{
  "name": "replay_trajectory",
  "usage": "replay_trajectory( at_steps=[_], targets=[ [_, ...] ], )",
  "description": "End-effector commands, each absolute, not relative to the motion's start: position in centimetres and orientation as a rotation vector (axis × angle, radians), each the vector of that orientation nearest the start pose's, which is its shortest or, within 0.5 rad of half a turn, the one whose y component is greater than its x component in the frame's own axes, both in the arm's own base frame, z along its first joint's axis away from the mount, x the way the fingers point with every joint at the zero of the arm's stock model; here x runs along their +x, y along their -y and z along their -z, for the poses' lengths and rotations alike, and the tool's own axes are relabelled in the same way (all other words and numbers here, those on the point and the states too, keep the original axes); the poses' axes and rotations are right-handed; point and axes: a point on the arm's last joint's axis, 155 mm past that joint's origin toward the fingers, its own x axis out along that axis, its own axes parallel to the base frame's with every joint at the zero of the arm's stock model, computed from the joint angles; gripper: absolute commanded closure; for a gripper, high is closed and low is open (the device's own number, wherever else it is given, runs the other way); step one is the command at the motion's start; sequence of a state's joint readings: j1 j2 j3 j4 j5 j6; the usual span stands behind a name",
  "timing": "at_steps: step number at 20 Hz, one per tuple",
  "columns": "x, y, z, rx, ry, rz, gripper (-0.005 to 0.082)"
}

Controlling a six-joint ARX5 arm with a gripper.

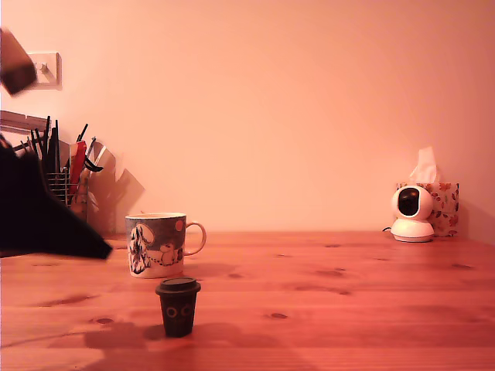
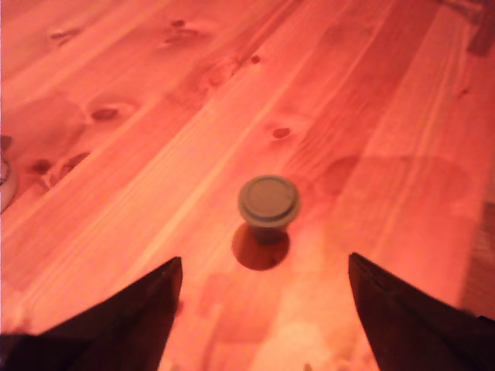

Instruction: Pick up the coffee capsules on the table and drop them inside the coffee cup

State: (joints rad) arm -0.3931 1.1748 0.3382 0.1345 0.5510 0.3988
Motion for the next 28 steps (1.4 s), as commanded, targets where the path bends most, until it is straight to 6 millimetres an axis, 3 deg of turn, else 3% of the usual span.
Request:
replay_trajectory(
  at_steps=[1,13,28],
  targets=[
    [23.2,20.6,-4.7,0.306,-0.555,1.059,0.0146],
    [23.6,22.8,-1.1,0.350,-0.550,1.132,0.0146],
    [26.1,26.6,0.1,0.376,-0.532,1.194,0.0167]
  ],
)
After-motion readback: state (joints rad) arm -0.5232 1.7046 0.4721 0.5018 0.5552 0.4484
